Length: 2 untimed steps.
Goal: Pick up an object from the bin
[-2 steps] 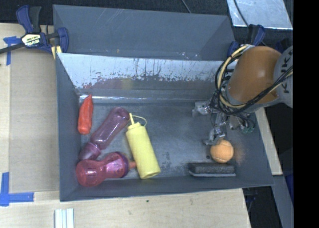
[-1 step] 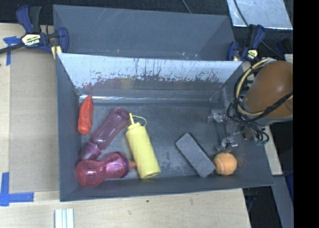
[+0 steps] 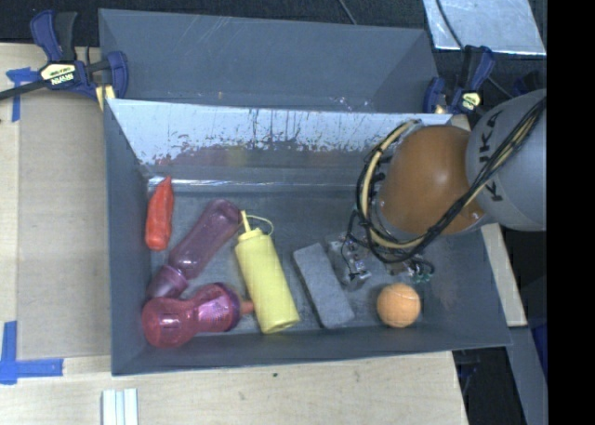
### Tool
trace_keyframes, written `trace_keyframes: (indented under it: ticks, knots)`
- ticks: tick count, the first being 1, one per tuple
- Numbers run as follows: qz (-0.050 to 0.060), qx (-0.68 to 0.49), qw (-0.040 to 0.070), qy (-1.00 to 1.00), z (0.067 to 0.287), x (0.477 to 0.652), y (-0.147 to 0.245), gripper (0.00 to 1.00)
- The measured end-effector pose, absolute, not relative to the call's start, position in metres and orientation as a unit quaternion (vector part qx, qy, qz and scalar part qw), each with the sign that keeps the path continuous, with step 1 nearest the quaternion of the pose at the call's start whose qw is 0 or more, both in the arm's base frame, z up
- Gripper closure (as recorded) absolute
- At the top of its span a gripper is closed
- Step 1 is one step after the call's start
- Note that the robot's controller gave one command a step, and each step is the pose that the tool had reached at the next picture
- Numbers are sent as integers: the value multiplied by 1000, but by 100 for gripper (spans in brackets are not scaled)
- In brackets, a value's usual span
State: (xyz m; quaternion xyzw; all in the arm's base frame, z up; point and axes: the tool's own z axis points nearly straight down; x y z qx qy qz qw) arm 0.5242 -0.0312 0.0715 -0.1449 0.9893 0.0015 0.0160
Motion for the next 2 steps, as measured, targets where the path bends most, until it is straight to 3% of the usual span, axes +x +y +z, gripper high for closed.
trace_keyframes:
  ticks: [2]
  knots:
    - [1,-145,16,989,71,524,-32,100]
